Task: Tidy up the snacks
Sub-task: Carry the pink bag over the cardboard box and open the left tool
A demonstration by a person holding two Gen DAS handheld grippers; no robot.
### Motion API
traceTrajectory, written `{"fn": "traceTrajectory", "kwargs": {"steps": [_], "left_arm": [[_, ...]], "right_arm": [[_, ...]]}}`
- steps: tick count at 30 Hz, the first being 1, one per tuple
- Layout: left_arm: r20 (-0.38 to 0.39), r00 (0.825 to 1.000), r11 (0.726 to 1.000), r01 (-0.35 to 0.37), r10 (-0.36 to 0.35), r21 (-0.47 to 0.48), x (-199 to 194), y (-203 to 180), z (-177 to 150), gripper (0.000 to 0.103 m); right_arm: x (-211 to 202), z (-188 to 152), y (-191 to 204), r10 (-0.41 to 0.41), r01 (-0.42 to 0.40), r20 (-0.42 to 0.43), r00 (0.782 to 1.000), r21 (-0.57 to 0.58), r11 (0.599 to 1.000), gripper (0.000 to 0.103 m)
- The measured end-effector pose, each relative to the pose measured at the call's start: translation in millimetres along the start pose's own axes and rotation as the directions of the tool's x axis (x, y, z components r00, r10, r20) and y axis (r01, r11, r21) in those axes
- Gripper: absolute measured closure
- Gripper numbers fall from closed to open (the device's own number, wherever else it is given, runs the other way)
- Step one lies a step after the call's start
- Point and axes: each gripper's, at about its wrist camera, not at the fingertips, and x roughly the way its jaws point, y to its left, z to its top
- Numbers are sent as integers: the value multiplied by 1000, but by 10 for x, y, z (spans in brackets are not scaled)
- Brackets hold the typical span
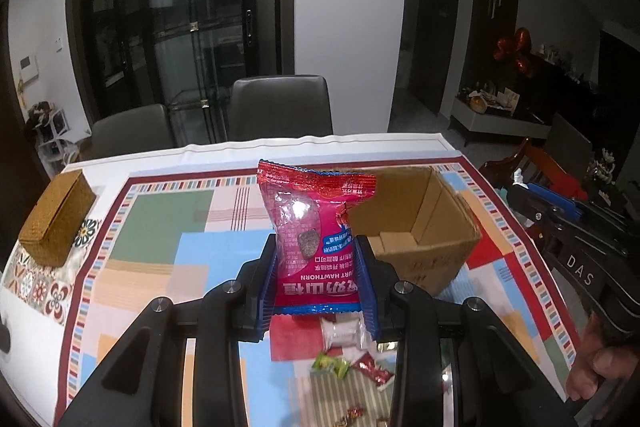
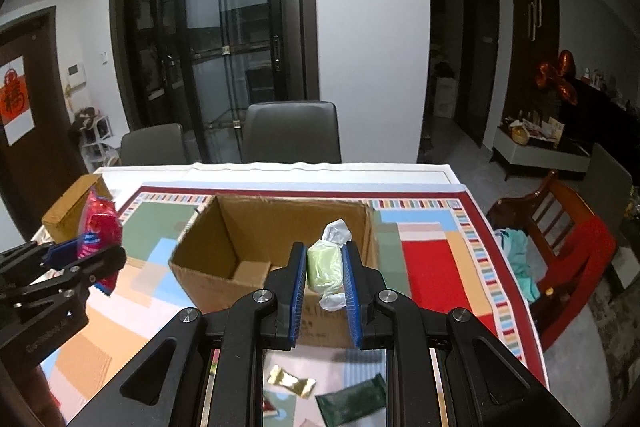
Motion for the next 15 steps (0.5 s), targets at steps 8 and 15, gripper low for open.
{"fn": "traceTrajectory", "kwargs": {"steps": [8, 15], "left_arm": [[-20, 1000, 1000, 18, -18, 11, 330, 33, 262, 68], [-63, 997, 999, 50, -49, 15, 678, 11, 433, 68]], "right_arm": [[231, 255, 15, -1, 1, -4, 1000, -19, 1000, 83], [521, 422, 68, 11, -12, -48, 999, -19, 1000, 83]]}}
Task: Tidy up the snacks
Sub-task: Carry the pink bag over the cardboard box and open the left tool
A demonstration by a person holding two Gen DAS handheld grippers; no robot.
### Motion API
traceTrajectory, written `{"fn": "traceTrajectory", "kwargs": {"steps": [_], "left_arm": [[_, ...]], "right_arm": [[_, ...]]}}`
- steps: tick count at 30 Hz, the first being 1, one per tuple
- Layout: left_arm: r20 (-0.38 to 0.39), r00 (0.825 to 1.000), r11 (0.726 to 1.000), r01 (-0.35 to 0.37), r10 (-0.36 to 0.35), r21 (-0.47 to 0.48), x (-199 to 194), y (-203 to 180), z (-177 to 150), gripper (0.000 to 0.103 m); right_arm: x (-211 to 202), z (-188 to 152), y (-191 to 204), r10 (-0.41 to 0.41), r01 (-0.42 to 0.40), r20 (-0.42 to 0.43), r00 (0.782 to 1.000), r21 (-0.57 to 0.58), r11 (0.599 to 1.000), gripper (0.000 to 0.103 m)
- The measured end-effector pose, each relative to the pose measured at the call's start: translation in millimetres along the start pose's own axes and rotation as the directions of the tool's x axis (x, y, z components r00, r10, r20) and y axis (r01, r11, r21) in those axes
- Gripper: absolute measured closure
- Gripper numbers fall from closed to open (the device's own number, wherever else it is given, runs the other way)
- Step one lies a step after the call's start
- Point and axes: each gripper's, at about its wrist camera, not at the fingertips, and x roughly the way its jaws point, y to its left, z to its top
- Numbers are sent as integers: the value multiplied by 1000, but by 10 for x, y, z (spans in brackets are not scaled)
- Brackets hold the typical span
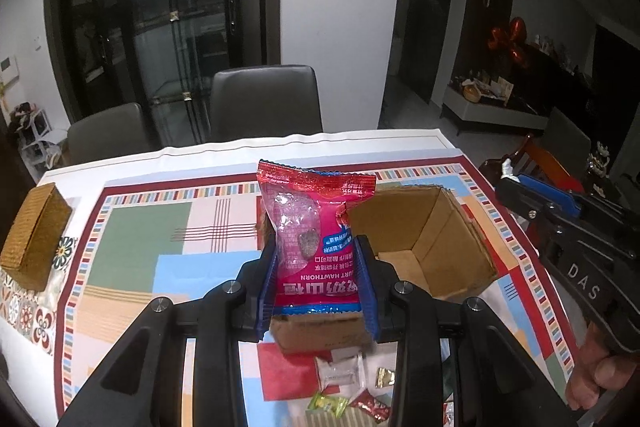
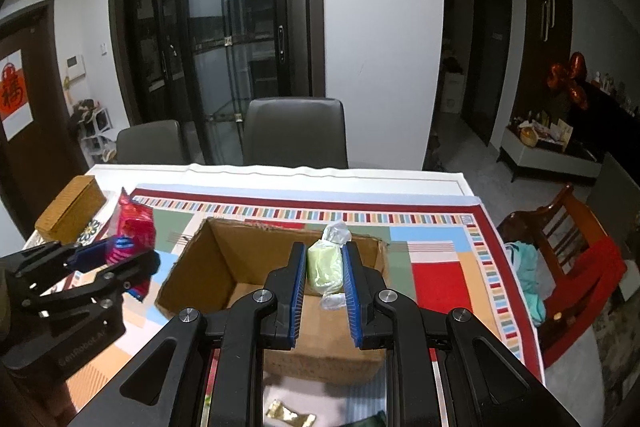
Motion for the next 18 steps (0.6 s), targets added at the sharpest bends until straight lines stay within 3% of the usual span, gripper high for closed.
{"fn": "traceTrajectory", "kwargs": {"steps": [10, 18], "left_arm": [[-79, 996, 1000, 28, -29, -6, 408, 9, 80, 67], [-105, 994, 999, 40, -38, 12, 501, -23, 89, 67]], "right_arm": [[418, 69, -52, 19, -17, -91, 996, 19, 1000, 83], [563, 69, -26, 27, -26, -127, 992, 9, 1000, 83]]}}
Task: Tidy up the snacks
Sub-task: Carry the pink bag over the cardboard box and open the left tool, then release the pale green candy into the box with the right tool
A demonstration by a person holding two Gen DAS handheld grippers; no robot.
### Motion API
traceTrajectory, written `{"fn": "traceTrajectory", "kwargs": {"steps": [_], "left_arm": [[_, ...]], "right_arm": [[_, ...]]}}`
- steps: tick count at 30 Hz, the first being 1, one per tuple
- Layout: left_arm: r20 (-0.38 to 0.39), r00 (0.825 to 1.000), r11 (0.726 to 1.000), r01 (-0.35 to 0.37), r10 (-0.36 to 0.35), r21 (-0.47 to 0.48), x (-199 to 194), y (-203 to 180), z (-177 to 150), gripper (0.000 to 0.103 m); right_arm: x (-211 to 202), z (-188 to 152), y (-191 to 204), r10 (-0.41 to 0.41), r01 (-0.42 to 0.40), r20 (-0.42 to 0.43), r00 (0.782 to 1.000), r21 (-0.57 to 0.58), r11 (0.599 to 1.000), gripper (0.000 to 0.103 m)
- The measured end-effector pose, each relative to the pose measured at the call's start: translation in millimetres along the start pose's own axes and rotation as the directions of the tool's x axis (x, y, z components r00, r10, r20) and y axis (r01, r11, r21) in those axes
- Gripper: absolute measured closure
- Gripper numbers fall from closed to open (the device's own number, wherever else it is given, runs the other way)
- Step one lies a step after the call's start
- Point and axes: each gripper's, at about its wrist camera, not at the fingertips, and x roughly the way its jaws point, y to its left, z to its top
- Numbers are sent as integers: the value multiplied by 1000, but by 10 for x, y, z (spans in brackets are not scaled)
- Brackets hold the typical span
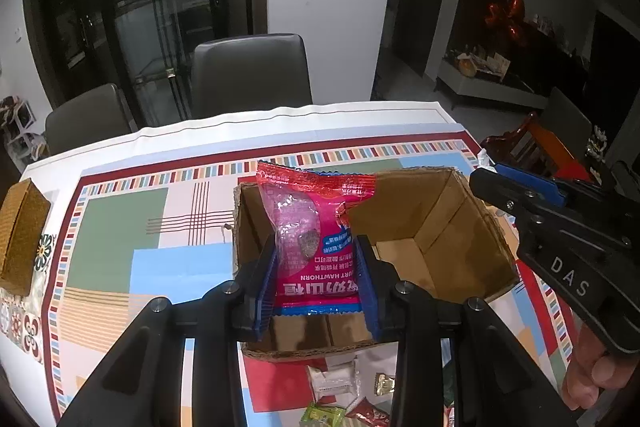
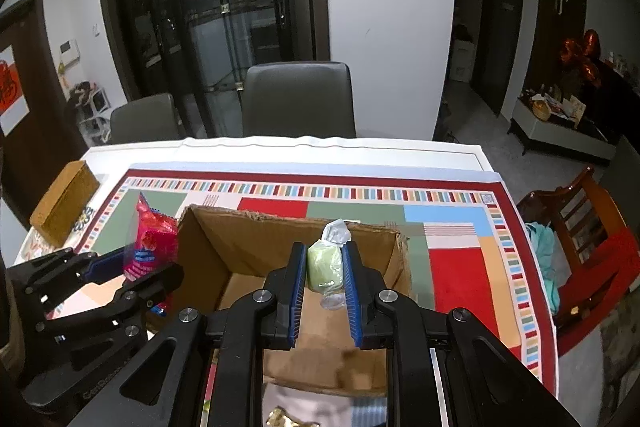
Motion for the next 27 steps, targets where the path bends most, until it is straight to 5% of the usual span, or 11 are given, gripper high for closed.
{"fn": "traceTrajectory", "kwargs": {"steps": [5, 7, 10, 16, 27], "left_arm": [[1, 1000, 1000, -8, 8, -1, 4, 19, 19, 52], [10, 1000, 1000, -13, 13, 0, -18, 26, 16, 46], [20, 999, 999, -34, 34, 8, -47, 35, 8, 38], [46, 995, 996, -89, 89, 15, -127, 62, -18, 21], [84, 989, 992, -125, 122, 26, -392, 18, -119, 9]], "right_arm": [[15, -1, 21, -6, 6, 0, 1000, -9, 1000, 74], [2, -2, 22, -20, 20, 9, 1000, -12, 1000, 49], [-38, -2, 13, -53, 53, 30, 998, -15, 998, 30], [-77, 0, -41, -91, 91, 34, 995, -1, 996, 24], [-306, -74, -96, -120, 119, 50, 992, 18, 993, 24]]}}
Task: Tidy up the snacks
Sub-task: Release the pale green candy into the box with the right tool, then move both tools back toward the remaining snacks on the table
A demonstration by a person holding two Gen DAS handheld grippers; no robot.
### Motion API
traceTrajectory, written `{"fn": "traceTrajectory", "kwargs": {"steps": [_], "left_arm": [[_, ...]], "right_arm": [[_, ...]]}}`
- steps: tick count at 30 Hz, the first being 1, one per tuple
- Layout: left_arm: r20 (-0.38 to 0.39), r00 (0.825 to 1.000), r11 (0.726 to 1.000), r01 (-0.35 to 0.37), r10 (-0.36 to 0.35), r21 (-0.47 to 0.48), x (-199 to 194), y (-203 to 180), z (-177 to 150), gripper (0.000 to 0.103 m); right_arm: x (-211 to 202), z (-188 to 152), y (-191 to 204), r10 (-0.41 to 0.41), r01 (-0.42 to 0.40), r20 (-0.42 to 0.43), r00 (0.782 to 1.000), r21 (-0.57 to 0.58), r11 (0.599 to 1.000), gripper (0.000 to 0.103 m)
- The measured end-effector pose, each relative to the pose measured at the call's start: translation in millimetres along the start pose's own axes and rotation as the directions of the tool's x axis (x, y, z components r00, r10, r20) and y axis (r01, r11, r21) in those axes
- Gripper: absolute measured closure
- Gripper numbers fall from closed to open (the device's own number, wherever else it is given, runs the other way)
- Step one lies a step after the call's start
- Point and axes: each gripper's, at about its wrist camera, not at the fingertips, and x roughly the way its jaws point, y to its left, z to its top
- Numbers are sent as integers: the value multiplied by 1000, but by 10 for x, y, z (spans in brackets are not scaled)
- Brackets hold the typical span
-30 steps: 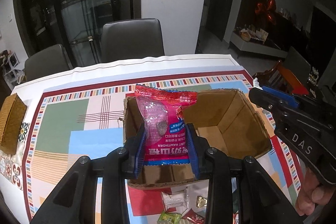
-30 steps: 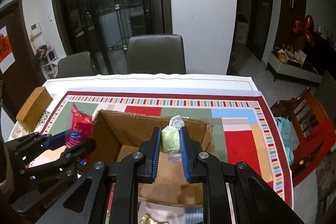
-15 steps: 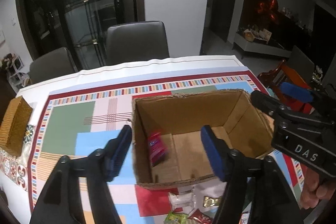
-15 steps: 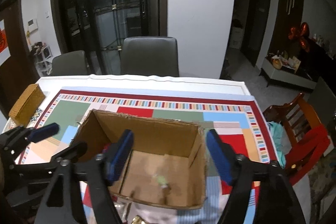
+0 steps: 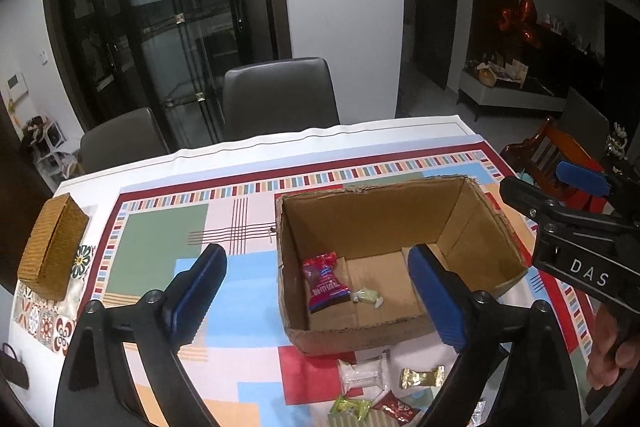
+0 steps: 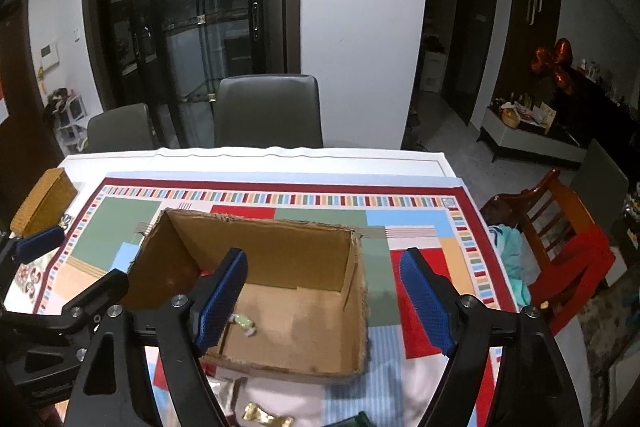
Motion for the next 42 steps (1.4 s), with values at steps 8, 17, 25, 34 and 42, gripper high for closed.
{"fn": "traceTrajectory", "kwargs": {"steps": [8, 17, 25, 34, 42], "left_arm": [[6, 1000, 1000, 0, 0, -12, -176, 9, -58, 9], [12, 1000, 1000, -2, 2, 10, -375, -56, -267, 9], [-4, 1000, 1000, 8, -8, 29, -484, -74, -491, 9], [-36, 999, 998, 18, -16, 63, -580, -89, -764, 9], [-102, 994, 994, 41, -31, 99, -580, -97, -1140, 9]], "right_arm": [[-227, -68, 12, -15, 15, 22, 1000, 0, 1000, 24], [-425, -246, 4, -15, 15, 16, 1000, 7, 1000, 24], [-600, -440, 38, -21, 21, 9, 1000, 9, 1000, 24], [-700, -722, 79, -20, 22, -50, 999, 35, 999, 24], [-658, -1134, 118, -14, 24, -165, 986, 56, 998, 24]]}}
